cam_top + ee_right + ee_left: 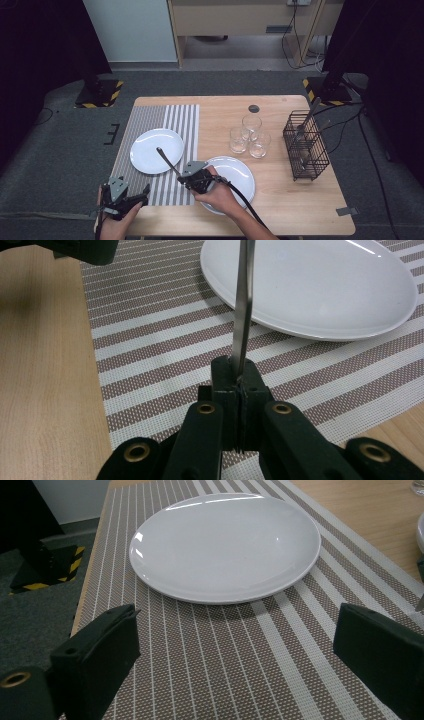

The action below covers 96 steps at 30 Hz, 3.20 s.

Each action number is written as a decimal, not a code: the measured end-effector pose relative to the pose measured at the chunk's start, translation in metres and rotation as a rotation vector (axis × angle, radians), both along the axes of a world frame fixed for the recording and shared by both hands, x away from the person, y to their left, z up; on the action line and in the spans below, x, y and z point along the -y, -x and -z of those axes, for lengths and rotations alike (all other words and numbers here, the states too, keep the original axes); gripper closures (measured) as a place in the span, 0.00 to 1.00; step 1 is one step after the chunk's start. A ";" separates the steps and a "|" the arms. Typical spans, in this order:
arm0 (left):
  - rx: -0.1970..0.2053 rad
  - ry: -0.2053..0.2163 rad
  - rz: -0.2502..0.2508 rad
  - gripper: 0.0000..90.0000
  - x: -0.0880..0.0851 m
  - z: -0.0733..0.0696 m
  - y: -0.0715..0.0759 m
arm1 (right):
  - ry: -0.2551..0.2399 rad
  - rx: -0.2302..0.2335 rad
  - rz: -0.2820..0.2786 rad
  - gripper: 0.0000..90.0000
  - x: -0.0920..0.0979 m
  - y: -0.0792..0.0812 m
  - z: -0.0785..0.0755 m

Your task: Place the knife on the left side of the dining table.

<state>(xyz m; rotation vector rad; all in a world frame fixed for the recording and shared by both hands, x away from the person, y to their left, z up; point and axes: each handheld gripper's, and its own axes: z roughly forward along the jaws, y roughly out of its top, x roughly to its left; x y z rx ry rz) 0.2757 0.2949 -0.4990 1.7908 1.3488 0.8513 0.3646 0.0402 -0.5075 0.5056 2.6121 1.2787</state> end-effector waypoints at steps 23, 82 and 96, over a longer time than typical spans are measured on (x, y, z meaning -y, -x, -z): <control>-0.007 0.031 -0.023 0.04 -0.009 0.007 0.004 | 0.012 0.005 -0.007 0.99 -0.007 -0.002 0.002; 0.003 0.046 -0.034 0.04 -0.016 0.005 0.007 | 0.113 0.091 -0.059 0.99 -0.032 -0.003 0.004; 0.001 0.050 -0.034 0.04 -0.016 0.005 0.008 | 0.143 0.093 -0.084 0.99 -0.037 -0.006 0.003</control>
